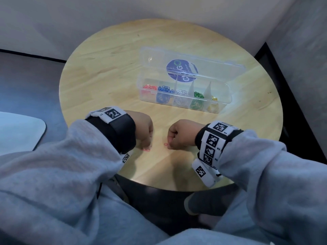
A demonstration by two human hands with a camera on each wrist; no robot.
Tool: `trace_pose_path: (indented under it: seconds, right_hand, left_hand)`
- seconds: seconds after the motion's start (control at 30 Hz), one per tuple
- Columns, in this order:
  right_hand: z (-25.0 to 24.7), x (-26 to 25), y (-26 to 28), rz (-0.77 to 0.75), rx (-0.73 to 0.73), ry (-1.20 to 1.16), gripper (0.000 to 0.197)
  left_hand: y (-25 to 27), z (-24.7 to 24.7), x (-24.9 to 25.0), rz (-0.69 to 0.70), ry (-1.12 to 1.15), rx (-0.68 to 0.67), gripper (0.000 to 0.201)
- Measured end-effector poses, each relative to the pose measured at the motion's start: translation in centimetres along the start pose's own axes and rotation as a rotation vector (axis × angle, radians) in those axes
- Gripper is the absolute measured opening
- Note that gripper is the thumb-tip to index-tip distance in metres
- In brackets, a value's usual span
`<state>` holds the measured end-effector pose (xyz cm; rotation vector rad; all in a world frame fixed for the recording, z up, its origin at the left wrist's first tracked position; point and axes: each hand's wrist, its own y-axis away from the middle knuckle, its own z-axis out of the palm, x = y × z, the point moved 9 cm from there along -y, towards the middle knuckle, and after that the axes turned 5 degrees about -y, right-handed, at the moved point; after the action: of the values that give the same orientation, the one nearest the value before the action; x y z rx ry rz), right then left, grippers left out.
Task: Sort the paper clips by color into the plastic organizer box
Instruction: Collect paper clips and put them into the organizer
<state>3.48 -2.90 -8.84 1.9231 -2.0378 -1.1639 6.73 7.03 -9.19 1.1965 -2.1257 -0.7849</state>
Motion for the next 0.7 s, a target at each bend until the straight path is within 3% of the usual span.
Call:
trace_pose_path:
  seconds: [0.17, 0.7]
  right_hand:
    - [-0.1, 0.7, -0.2, 0.031, 0.003, -0.059, 0.016]
    - [-1.2, 1.8, 0.5, 0.056, 0.028, -0.228, 0.02]
  left_hand:
    - [-0.4, 0.8, 0.5, 0.016, -0.15, -0.005, 0.013]
    - [-0.4, 0.1, 1.7, 0.042, -0.298, 0.102, 0.012]
